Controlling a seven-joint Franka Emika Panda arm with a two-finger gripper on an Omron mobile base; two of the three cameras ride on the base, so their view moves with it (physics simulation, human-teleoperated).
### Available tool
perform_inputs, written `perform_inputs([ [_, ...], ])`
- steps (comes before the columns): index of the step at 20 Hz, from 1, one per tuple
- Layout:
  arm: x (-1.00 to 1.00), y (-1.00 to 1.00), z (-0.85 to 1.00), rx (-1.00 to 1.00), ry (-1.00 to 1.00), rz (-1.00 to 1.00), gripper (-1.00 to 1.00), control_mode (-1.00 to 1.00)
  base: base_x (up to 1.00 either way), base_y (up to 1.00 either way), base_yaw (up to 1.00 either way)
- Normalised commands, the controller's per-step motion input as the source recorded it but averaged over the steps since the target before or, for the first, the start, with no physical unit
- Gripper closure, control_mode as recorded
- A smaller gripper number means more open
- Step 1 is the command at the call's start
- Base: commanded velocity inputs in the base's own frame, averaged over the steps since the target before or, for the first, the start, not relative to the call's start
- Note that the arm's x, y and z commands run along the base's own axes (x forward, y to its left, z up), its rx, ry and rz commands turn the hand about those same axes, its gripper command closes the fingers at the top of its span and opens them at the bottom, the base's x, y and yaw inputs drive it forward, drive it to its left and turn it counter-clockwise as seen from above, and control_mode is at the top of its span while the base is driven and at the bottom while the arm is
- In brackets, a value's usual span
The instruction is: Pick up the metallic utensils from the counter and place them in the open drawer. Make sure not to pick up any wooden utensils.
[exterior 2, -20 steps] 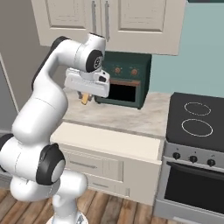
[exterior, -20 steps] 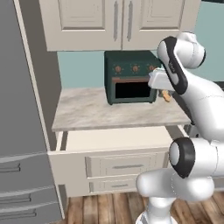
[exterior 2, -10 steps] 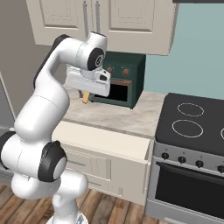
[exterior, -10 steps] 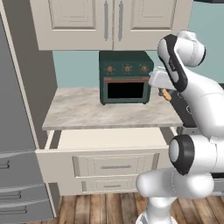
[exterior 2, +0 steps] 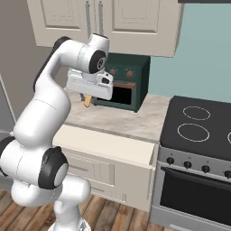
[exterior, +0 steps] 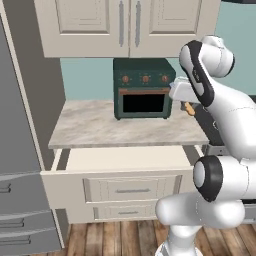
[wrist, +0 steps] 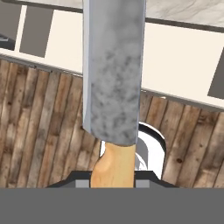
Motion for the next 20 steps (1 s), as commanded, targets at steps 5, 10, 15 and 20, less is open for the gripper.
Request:
perform_inputs([
  [5,0.00,0.00,0.00,0.00,0.00,0.00,1.00,1.00,0.00,0.00,0.00],
  [10,0.00,0.01,0.00,0.00,0.00,0.00,1.00,-1.00,0.00,0.00,0.00],
  [15,0.14,0.29,-0.15,-0.26,0.22,0.39,1.00,-1.00,0.00,0.00,0.00],
  [20,0.34,0.16,-0.24,-0.17,0.20,0.52,1.00,-1.00,0.00,0.00,0.00],
])
